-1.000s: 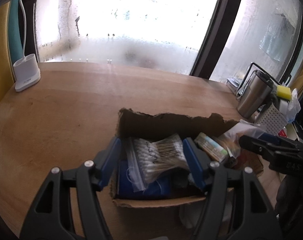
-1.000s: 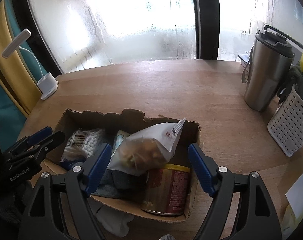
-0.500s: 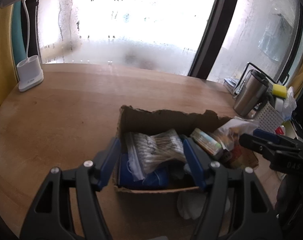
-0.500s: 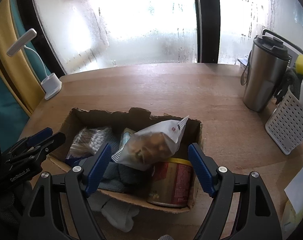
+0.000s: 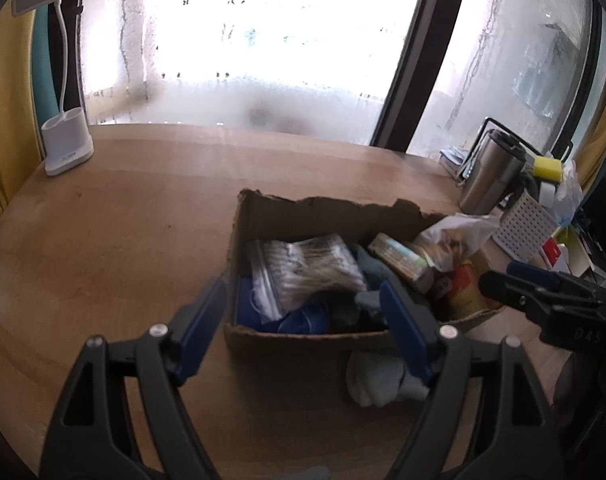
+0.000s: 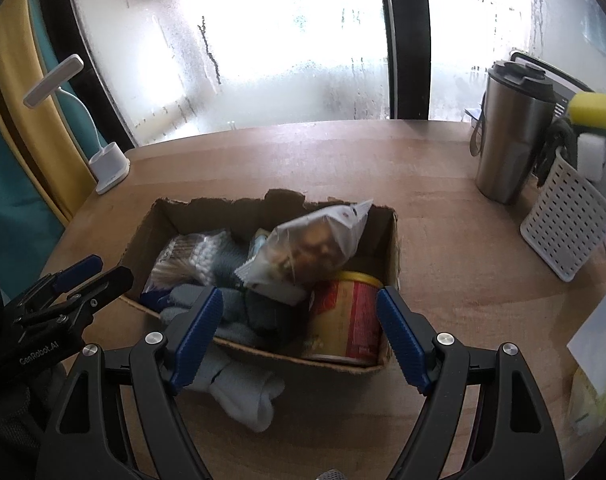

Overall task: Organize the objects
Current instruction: 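Lift both open tools up away from the box toward the white socks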

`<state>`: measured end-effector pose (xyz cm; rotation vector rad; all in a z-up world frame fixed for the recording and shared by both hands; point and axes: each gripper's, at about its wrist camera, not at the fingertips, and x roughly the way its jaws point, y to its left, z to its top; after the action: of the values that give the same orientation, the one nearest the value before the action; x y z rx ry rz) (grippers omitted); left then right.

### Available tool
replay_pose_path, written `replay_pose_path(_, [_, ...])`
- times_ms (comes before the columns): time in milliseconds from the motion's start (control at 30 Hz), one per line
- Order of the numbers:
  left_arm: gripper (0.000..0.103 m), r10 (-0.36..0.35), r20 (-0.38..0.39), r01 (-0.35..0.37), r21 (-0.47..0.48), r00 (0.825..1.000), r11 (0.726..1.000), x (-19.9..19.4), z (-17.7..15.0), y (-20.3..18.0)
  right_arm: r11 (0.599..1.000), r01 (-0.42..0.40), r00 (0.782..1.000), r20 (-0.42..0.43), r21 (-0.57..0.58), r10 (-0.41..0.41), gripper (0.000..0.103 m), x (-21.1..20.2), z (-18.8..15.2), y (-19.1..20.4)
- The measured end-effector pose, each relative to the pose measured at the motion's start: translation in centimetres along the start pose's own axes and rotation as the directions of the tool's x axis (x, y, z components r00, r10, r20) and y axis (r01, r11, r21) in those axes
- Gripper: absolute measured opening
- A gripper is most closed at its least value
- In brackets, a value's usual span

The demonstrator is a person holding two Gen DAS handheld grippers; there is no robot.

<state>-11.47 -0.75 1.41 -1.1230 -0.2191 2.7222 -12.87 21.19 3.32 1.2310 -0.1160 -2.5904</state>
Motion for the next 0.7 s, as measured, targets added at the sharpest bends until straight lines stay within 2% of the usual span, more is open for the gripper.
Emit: replay_pose_path(700, [0.081,-0.005,-0.043,0.006,0.017,0.999,1.0,-0.6,-2.8,-1.5,1.0,-0.017,1.0,-0.016,0.026,0.018,0.082,-0.7,-3.3,-1.0])
